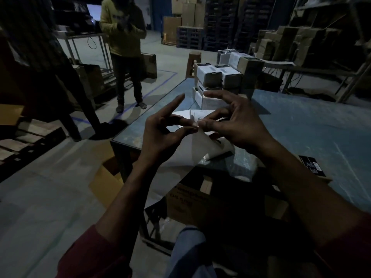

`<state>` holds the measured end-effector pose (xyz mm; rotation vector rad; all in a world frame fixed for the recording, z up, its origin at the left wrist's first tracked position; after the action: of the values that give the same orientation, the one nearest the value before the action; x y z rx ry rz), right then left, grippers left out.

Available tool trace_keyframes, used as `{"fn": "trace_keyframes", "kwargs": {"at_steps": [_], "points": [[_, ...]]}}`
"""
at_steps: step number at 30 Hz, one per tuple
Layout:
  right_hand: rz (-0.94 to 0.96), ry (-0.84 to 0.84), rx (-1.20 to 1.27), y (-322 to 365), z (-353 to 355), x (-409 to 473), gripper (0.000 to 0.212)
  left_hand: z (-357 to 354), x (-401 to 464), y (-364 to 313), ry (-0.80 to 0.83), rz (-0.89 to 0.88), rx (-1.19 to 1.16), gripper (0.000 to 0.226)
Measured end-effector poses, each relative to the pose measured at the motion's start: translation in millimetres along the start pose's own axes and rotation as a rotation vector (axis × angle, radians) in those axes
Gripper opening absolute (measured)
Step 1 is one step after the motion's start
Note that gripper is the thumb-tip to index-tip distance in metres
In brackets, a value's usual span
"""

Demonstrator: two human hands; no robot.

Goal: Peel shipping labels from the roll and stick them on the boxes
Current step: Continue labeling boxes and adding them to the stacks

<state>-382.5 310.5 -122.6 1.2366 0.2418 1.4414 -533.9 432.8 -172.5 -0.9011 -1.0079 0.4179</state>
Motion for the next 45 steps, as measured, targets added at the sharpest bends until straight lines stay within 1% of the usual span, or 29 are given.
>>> {"fn": "trace_keyframes", "kwargs": {"at_steps": [3,5,7,9,11,14,16,21,24,27,29,31,32,37,42,45], "points": [[-0.010,-0.016,0.021,-2.9,-2.6,-1.4,0.081,-0.8,-2.4,1.5,-0.012,-0.006,-0.010,0.090],[-0.010,-0.034,0.032,-5.4,-4.4,-2.2,0.084,-3.1,-4.8,4.9,-0.007,0.004,-0.088,0.093],[-0.010,-0.051,0.033,-7.8,-6.9,-4.2,0.087,-4.5,-8.6,8.0,-0.012,0.011,-0.149,0.091],[0.006,-0.063,-0.009,-9.9,-10.2,-6.1,0.088,-5.6,-12.0,12.0,-0.029,0.025,-0.124,0.081],[0.015,-0.060,-0.086,-11.7,-14.6,-7.6,0.089,-6.2,-15.6,16.1,-0.051,0.041,-0.078,0.066],[0.026,-0.053,-0.192,-10.1,-20.5,-8.3,0.089,-2.3,-18.2,19.1,-0.143,0.090,-0.012,0.050],[0.037,-0.074,-0.196,-6.7,-22.3,-8.8,0.086,0.7,-20.2,18.2,-0.186,0.131,0.010,0.043],[0.077,-0.104,-0.141,3.5,-24.4,-12.0,0.076,0.7,-20.0,19.3,-0.122,0.252,-0.078,0.045],[0.102,-0.130,-0.155,6.1,-25.4,-13.6,0.073,-3.5,-18.1,20.8,-0.008,0.314,-0.174,0.031],[0.096,-0.152,-0.183,5.4,-24.4,-13.9,0.071,-7.7,-18.4,21.3,0.045,0.288,-0.232,0.015],[0.062,-0.146,-0.165,2.9,-20.9,-11.9,0.068,-9.1,-19.2,23.4,0.068,0.257,-0.258,0.012],[-0.004,-0.152,-0.077,-1.1,-15.7,-9.0,0.064,-9.9,-21.1,26.9,0.072,0.269,-0.282,0.020],[-0.038,-0.159,-0.024,-3.1,-13.1,-7.5,0.062,-10.5,-22.0,29.3,0.067,0.282,-0.287,0.020],[-0.082,-0.198,0.039,-4.0,-4.2,-1.0,0.059,-11.3,-24.8,36.1,0.092,0.303,-0.281,0.008],[-0.215,-0.251,0.166,-16.5,9.1,12.3,0.064,-4.6,-18.7,56.4,0.071,0.449,-0.201,0.003],[-0.320,-0.310,0.191,-36.3,15.5,25.9,0.065,-2.5,-7.8,67.2,0.125,0.589,-0.105,0.016]]}}
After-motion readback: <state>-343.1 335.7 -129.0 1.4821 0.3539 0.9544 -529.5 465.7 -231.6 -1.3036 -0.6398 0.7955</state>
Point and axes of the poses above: each hand's wrist, its own x-axis towards the middle knuckle, its own z-axis out of the back of the hand, y = z × x, the point moved 3 cm from there along x, towards the middle knuckle, and after that the axes turned 12 degrees about z, right-handed, at the moved point
